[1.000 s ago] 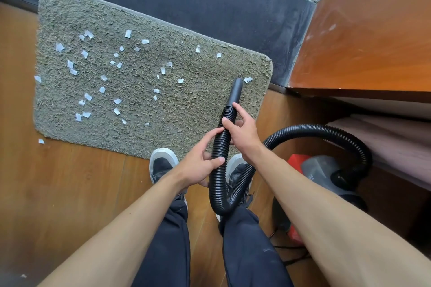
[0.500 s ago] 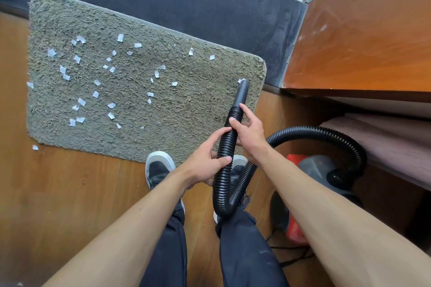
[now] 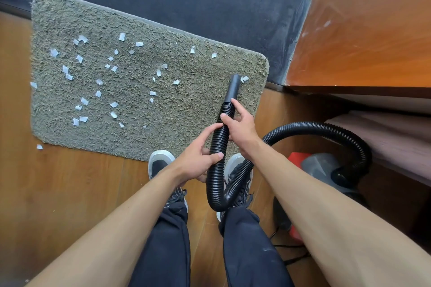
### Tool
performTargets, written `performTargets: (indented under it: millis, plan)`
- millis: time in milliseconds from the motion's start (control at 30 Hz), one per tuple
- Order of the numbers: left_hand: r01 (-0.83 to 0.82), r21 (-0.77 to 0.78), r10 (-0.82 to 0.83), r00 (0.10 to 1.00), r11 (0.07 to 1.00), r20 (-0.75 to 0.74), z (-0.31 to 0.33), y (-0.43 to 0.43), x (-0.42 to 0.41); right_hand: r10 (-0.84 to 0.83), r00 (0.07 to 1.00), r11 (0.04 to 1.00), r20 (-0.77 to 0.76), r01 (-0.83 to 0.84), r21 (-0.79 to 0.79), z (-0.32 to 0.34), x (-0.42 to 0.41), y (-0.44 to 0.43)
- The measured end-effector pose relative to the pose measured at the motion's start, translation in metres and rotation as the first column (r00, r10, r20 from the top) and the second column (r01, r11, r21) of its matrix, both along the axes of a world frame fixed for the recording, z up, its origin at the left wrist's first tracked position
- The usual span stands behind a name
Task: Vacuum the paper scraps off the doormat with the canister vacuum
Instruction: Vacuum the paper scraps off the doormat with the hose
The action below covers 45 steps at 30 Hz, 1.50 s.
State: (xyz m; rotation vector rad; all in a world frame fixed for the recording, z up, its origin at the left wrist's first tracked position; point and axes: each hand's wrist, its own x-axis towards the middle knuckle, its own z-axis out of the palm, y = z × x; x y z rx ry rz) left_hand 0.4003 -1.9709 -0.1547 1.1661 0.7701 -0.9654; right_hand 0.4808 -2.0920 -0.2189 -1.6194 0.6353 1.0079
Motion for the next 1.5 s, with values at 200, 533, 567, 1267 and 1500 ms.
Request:
performTargets:
  millis: [200,533,567,1267,1500]
  plan:
    - [0.042,-0.058,-0.043,0.999,0.997,-0.013,0.001,-0.017,0.008,-0.06,0.998,0.996,0.0,0.06,-0.062,-0.005,-0.002,-0.024]
    - [0.048,-0.047,-0.048,0.999,0.998,0.001,-0.001,-0.016,0.011,-0.083,0.996,0.996,-0.016,0.082,-0.034,-0.003,0.003,-0.024]
    - [0.035,-0.044,-0.035,0.999,0.998,0.001,-0.001,-0.013,0.009,-0.063,0.998,0.998,-0.01,0.062,-0.032,-0.004,0.003,-0.02]
    - [-0.164,0.0,0.164,0.986,0.986,0.033,-0.01,0.041,0.002,0.191,0.981,0.982,0.042,-0.191,-0.001,-0.009,0.025,0.057]
    - [-0.179,0.025,0.178,0.984,0.984,0.023,-0.012,0.059,-0.002,0.198,0.978,0.98,0.058,-0.198,-0.007,-0.014,0.024,0.078]
